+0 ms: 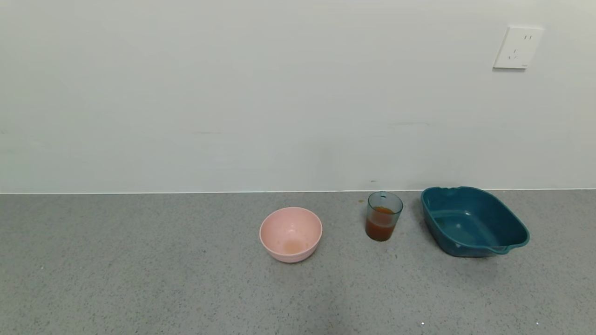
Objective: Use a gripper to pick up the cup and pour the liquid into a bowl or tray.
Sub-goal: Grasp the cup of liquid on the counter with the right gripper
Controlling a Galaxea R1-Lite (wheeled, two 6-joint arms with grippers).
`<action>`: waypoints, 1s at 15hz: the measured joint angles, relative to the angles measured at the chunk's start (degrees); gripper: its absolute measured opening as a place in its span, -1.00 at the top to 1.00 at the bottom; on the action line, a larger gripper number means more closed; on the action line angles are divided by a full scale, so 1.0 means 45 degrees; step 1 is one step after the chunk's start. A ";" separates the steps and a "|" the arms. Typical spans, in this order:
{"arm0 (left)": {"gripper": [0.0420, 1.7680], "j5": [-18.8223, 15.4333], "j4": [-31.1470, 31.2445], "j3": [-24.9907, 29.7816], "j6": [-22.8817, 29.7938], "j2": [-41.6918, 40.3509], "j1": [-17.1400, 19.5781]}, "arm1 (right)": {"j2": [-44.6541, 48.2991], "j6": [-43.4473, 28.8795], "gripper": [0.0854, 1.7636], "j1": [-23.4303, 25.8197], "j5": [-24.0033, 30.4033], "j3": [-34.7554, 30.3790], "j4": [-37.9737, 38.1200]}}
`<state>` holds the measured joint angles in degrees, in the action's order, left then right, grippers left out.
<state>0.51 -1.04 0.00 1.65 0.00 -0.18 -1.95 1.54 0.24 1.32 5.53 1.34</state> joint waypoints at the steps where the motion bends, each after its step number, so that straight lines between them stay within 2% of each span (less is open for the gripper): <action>1: -0.94 0.0000 0.0000 0.0000 -0.0005 0.0000 0.0000 | -0.0344 0.0103 -0.94 -0.0005 0.0038 0.0436 0.0014; 5: -0.94 0.0000 0.0005 0.0000 0.0000 0.0000 0.0000 | -0.2677 0.0314 -0.94 -0.0030 0.0043 0.2360 -0.0127; 11: -0.94 0.0000 0.0000 0.0000 -0.0005 0.0000 0.0000 | -0.7810 0.0360 -0.94 -0.0171 0.0043 0.4654 -0.0610; 15: -0.94 0.0000 0.0000 0.0000 -0.0005 0.0000 0.0000 | -1.0825 0.0019 -0.94 -0.1926 -0.0219 0.4852 -0.2246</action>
<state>0.51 -1.04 0.00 1.62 0.00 -0.18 -50.66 1.62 -8.42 0.33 27.37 -8.77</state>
